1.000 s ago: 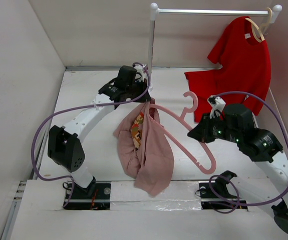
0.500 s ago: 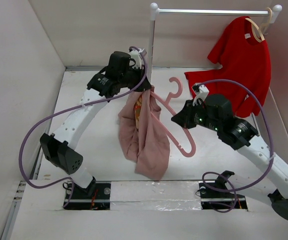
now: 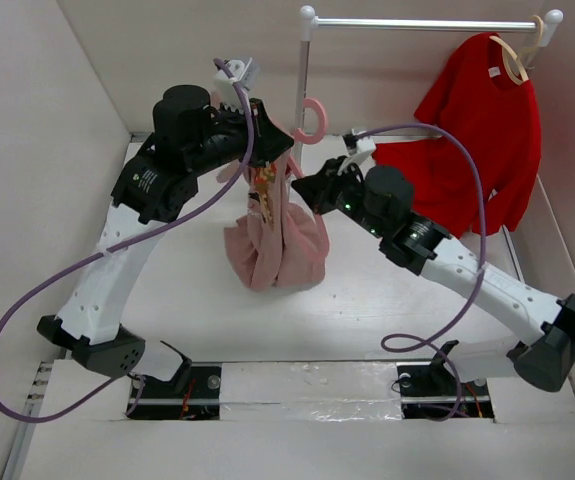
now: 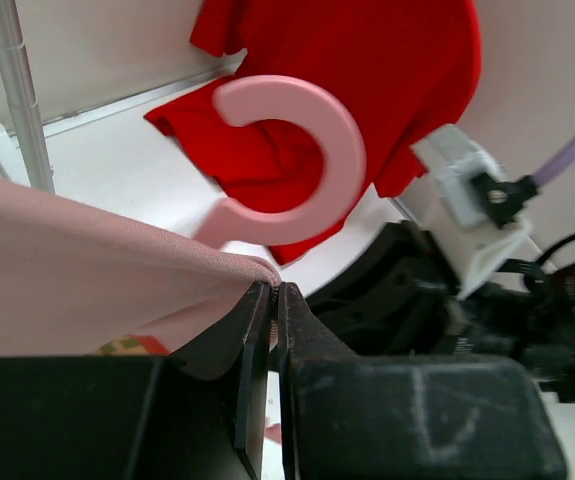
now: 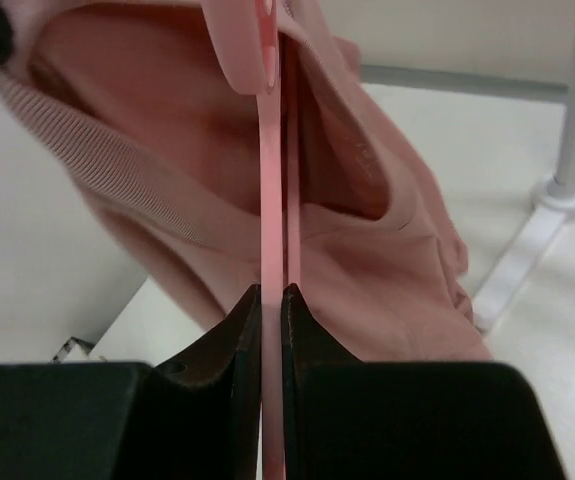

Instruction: Place the t-shirt on the hanger

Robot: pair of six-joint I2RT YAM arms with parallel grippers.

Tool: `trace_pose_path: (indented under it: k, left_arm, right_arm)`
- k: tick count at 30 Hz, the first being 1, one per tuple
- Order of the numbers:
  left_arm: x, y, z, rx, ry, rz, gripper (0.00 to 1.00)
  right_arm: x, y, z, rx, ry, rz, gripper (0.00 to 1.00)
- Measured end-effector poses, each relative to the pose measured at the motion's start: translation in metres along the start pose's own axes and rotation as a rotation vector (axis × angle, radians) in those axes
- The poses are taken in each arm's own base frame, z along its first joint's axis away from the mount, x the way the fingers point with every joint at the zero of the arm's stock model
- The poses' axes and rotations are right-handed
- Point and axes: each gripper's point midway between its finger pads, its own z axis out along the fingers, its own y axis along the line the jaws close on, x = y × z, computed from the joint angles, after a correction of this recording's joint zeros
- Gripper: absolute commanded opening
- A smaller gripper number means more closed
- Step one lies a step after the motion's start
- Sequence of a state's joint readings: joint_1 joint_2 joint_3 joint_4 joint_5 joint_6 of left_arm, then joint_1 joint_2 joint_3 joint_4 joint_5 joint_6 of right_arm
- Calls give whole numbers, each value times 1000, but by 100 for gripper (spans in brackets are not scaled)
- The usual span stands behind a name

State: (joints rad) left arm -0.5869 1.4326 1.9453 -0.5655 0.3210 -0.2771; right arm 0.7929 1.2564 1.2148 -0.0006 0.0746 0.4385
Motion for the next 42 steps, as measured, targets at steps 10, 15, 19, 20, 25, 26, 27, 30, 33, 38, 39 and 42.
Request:
trace_pose_path:
  k: [10,15,19,20,25,26,27,30,33,38,39,42]
  left_arm:
    - [-16,-27,-27,93,-48,23,1]
    - [-21,-26,-35,68,-67,20,45]
    - [-33,-14,-48,-34,-120,10,64]
    - [-40,-11,-52,-66,-151,9,64]
    - [-75,1,-83,-188,-312,-12,66]
    - [-81,4,-89,-214,-343,-23,66]
    - [-85,8,-94,-239,-367,-36,65]
    - [-94,20,-101,-298,-413,-81,65]
    - [-97,30,-90,-327,-420,-114,65]
    - [-101,38,-46,-317,-377,-122,56]
    - [-100,40,-36,-314,-363,-123,52]
    - [-88,40,-6,-260,-297,-118,48]
  right_arm:
    - [-46,65,15,-179,-172,-55,0]
    - [-53,73,9,-208,-216,-17,0]
    - [-64,69,-10,-186,-253,-3,0]
    - [-71,70,-17,-185,-270,1,0]
    - [-95,67,-48,-170,-348,20,0]
    - [-98,65,-53,-165,-361,24,0]
    - [-100,64,-57,-161,-370,27,0]
    - [-105,59,-70,-145,-394,34,0]
    - [-109,56,-78,-135,-413,38,0]
    - [-111,53,-84,-127,-425,42,0]
    - [-112,52,-84,-123,-427,43,0]
    - [-113,47,-84,-110,-430,43,0]
